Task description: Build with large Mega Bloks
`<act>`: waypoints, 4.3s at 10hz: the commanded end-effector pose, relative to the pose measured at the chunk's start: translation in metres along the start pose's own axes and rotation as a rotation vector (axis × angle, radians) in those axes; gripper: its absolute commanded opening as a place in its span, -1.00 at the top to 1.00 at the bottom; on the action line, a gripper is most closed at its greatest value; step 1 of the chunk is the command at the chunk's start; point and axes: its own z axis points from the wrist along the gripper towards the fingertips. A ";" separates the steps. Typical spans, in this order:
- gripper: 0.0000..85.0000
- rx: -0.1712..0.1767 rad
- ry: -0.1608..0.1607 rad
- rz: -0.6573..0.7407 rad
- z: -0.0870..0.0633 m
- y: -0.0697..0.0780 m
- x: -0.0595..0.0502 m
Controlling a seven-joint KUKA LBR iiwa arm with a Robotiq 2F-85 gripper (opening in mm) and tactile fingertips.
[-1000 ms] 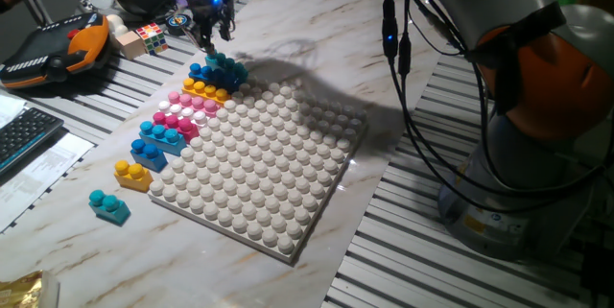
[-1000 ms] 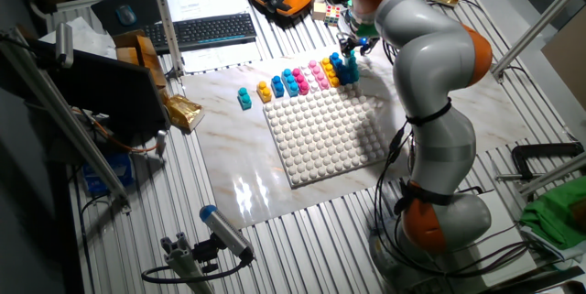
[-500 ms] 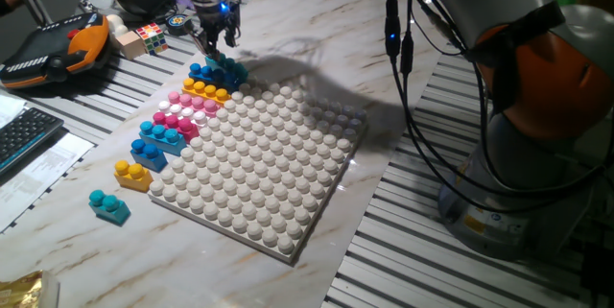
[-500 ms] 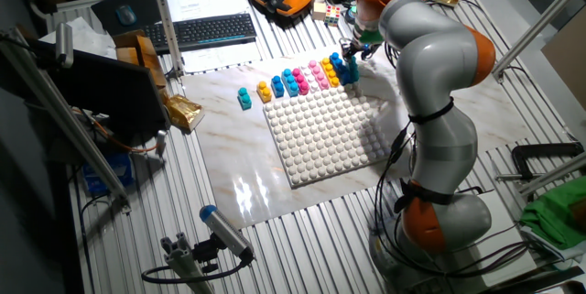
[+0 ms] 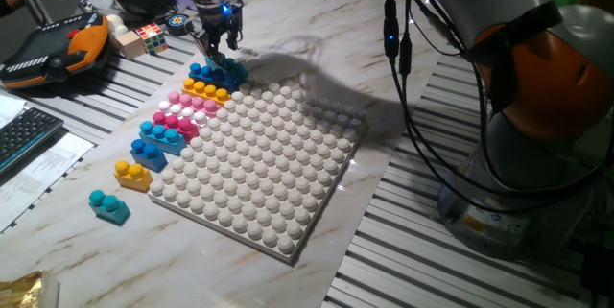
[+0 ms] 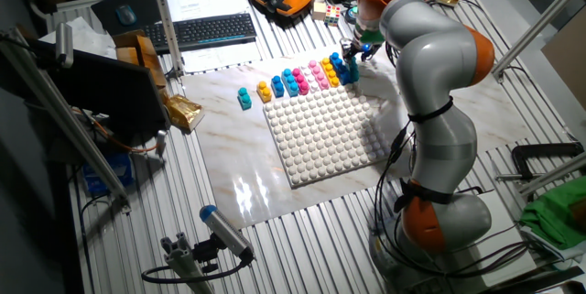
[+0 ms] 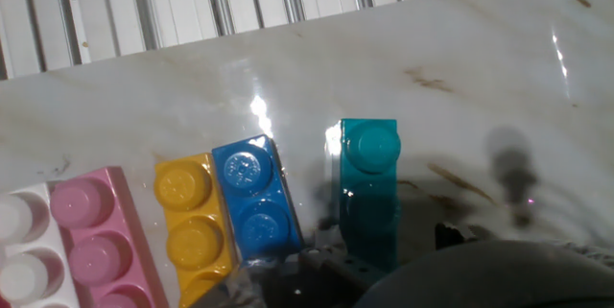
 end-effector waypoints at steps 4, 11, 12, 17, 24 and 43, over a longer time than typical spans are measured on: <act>-0.22 -0.013 0.011 0.000 0.000 0.002 0.001; -0.23 0.009 0.058 -0.012 -0.004 0.004 0.001; -0.23 0.018 0.052 -0.012 -0.004 0.004 0.001; -0.22 0.021 0.010 -0.010 0.012 0.004 0.000; -0.11 0.001 -0.011 -0.029 0.037 0.002 0.003; 0.98 0.015 0.088 -0.088 -0.090 0.023 0.106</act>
